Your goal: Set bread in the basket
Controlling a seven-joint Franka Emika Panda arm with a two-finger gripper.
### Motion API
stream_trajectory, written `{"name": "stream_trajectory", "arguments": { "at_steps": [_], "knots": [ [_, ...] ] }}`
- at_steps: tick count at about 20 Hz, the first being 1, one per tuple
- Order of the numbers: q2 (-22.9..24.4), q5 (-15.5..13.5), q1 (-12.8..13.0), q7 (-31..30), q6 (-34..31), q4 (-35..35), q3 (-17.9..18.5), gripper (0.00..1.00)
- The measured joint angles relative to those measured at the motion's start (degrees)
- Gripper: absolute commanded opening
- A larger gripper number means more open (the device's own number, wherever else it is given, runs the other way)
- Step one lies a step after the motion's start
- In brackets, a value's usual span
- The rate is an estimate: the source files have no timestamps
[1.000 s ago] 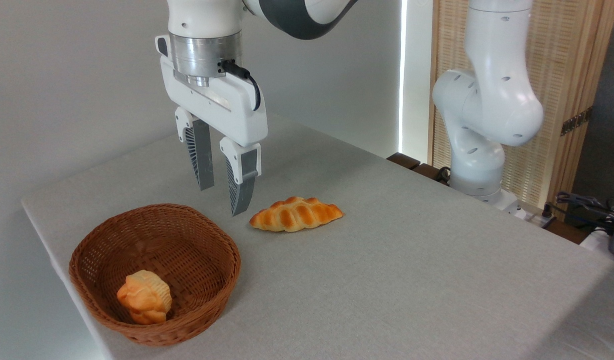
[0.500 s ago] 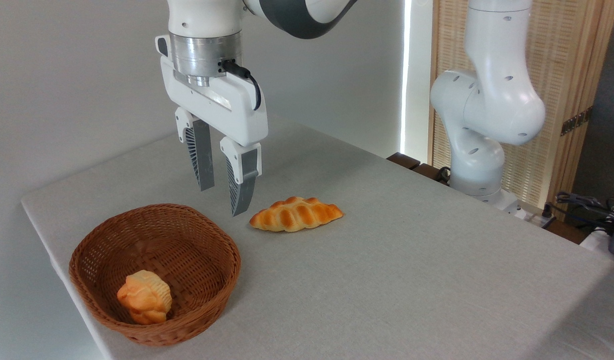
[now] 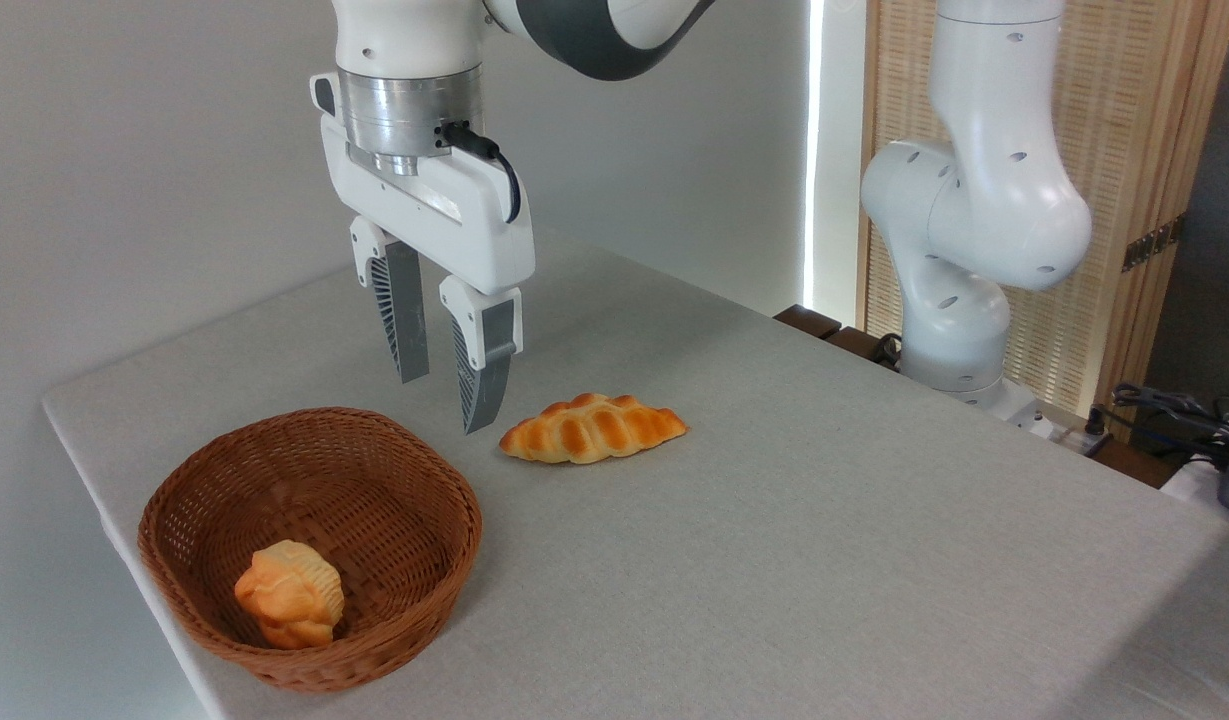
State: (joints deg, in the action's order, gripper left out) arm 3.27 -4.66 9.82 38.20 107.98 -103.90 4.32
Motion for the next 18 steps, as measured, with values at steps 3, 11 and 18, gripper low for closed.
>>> {"name": "stream_trajectory", "arguments": {
  "at_steps": [3, 11, 18],
  "knots": [
    [-0.09, 0.0, 0.0, 0.0, 0.0, 0.0, -0.03, 1.0],
    [-0.24, 0.0, 0.0, 0.0, 0.0, 0.0, -0.1, 1.0],
    [-1.03, 0.0, 0.01, 0.0, 0.0, -0.03, -0.23, 1.0]
  ]
}}
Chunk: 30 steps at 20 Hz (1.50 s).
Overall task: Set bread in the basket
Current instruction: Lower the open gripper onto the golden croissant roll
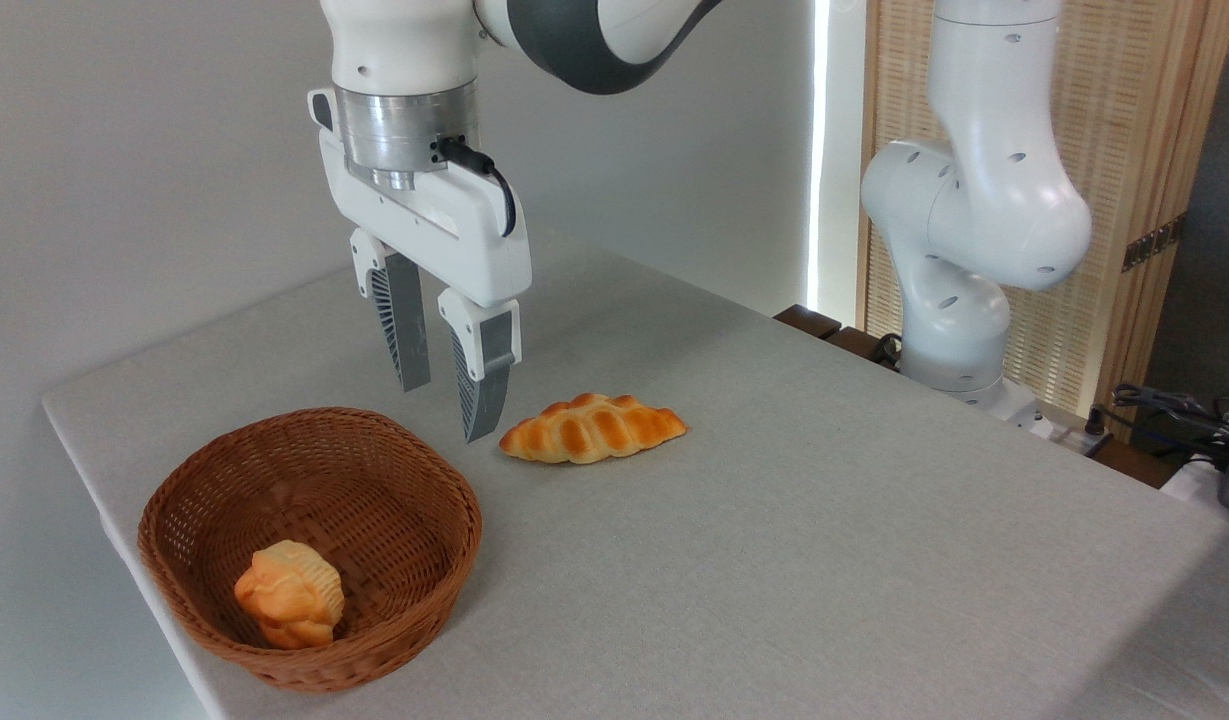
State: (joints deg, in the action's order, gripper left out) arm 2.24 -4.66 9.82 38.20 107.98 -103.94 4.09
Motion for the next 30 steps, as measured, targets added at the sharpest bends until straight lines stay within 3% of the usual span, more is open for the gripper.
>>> {"name": "stream_trajectory", "arguments": {
  "at_steps": [20, 25, 30],
  "knots": [
    [-0.31, -0.03, 2.33, 0.0, 0.0, -4.56, -1.6, 1.0],
    [1.06, -0.13, 4.28, 0.0, 0.18, -8.61, -1.65, 1.0],
    [1.5, -1.06, 7.95, 0.0, 1.38, -13.36, -1.73, 1.0]
  ]
}}
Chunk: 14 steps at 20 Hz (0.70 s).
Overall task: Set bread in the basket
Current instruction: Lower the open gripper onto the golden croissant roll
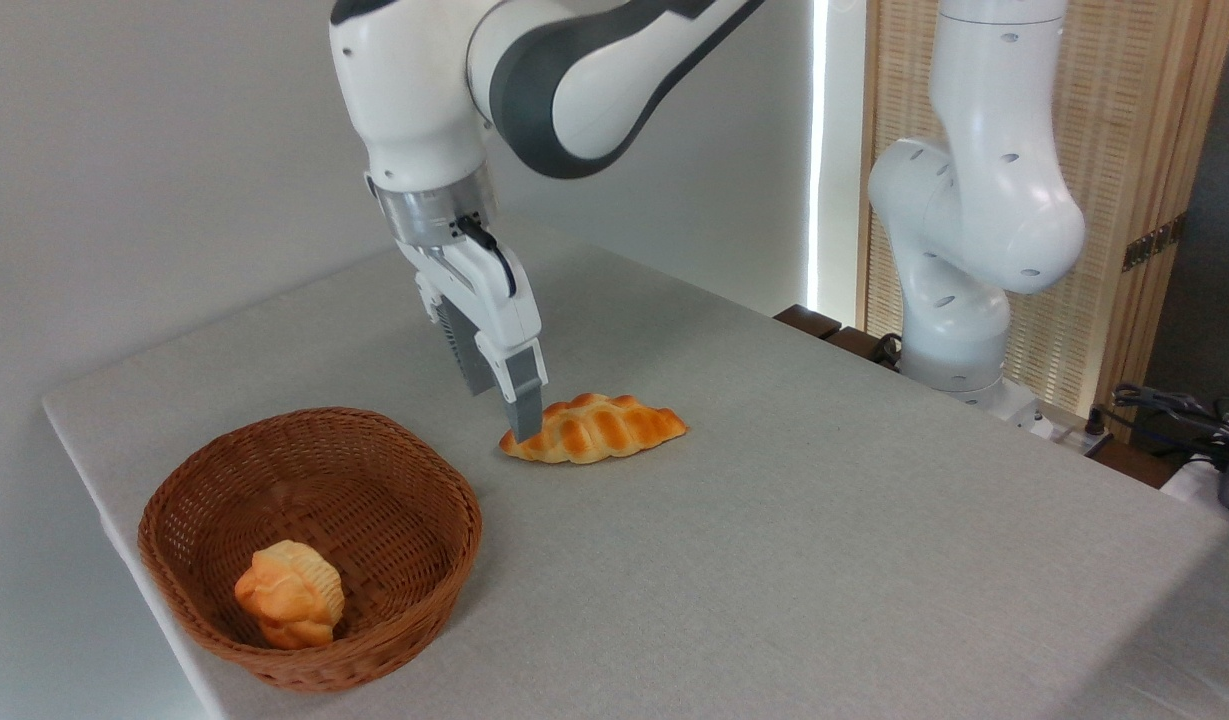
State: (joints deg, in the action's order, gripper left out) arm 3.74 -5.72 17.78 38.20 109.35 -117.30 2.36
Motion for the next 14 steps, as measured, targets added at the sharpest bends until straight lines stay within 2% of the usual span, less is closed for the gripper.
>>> {"name": "stream_trajectory", "arguments": {
  "at_steps": [3, 9, 12, 13, 14],
  "knots": [
    [-0.07, 0.0, 1.51, 1.36, 0.05, -2.13, -0.01, 1.0],
    [-0.42, 0.0, 1.84, 13.57, -0.01, -5.22, 0.0, 1.0],
    [-1.34, 0.0, 1.94, 17.13, -0.01, -5.87, 0.0, 1.0],
    [-1.64, 0.0, 2.0, 17.69, -0.01, -5.88, 0.0, 0.89],
    [-1.88, 0.0, 2.12, 17.9, -0.01, -5.88, 0.0, 0.62]
  ]
}}
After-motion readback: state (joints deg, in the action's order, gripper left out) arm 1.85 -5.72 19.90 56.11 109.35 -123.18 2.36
